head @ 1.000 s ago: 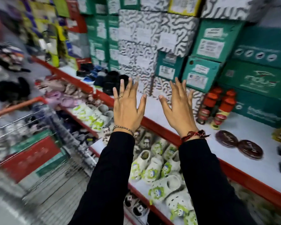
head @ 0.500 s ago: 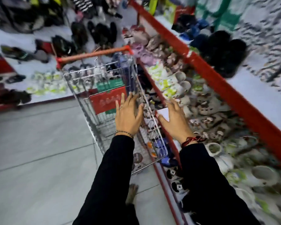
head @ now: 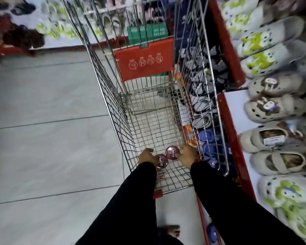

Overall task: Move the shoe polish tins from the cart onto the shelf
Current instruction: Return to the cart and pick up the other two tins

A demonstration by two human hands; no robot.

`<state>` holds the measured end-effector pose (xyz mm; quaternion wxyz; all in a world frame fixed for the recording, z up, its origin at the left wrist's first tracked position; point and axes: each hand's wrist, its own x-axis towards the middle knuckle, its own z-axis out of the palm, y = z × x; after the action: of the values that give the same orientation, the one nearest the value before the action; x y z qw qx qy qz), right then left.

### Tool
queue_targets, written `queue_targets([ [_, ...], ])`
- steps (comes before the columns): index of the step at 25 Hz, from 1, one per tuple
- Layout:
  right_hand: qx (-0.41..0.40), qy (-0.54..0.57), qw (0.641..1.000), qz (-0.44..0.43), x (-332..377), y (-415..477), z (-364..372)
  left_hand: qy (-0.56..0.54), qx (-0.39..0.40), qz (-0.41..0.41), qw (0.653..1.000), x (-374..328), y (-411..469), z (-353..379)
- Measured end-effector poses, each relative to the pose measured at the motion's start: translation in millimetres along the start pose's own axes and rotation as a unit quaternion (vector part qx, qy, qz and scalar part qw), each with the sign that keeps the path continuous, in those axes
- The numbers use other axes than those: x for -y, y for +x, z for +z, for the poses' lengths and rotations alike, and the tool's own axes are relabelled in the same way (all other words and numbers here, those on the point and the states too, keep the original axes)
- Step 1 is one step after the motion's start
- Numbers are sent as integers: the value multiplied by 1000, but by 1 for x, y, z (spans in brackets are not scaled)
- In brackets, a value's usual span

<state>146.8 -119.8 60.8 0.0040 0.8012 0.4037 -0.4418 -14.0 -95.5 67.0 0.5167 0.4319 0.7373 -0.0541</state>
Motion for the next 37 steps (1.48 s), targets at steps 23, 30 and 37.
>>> queue_targets([
  [23,-55,134,986,77,-36,73,39,-103,15,-129,986,23,63,56],
  [30,-92,356,925,95,-14,29,-1,-287,-64,-91,952,5,22,20],
  [37,-145,496,856,-12,17,-71,-70,-448,-36,52,892,-46,-75,-32],
])
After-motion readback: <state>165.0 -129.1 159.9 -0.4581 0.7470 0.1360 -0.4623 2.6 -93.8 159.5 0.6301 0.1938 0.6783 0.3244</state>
